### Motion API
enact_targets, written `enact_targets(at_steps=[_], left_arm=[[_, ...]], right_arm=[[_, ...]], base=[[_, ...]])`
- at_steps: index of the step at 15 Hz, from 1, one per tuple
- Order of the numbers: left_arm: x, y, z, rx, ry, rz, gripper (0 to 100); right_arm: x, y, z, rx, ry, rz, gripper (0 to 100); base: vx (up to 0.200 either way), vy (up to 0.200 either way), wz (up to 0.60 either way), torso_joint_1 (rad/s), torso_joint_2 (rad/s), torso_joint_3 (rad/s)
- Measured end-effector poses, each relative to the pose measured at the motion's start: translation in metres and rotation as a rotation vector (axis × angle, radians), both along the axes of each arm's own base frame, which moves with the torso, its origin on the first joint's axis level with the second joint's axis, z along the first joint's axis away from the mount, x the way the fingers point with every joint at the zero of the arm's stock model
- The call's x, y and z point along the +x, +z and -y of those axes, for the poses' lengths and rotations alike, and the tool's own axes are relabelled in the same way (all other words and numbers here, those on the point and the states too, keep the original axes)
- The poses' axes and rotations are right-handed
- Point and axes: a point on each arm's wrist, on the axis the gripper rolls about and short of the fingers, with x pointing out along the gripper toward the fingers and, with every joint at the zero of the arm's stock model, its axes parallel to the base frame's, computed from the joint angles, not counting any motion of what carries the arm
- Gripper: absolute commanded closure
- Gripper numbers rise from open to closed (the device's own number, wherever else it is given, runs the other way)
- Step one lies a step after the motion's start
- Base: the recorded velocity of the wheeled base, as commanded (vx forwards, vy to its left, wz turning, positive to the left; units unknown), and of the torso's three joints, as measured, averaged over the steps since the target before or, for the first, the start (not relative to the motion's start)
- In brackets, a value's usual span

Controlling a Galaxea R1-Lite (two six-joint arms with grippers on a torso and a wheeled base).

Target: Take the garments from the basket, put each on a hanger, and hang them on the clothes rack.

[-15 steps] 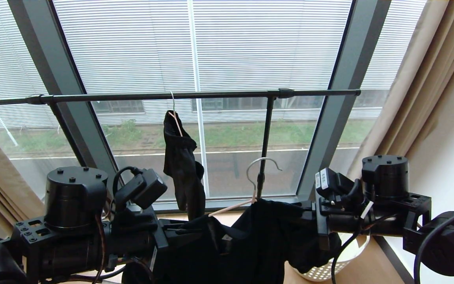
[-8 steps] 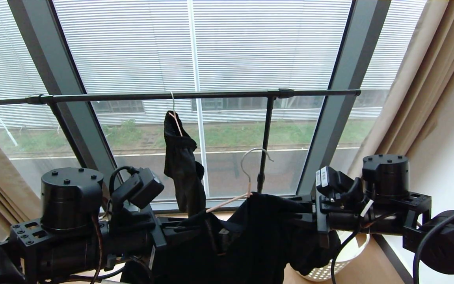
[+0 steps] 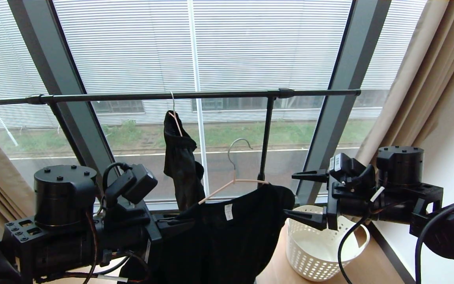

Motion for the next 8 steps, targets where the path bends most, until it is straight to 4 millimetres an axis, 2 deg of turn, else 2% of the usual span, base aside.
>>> enact_targets(at_steps=[8], left_arm=[[-0.005,0.009,-0.007,-0.058,-0.025,0.073,100]], right_arm=[[0.015,-0.006,0.01,-0.004,-0.044,-0.008,0]], base=[[0.0,0.0,0.0,0.0,0.0,0.0]])
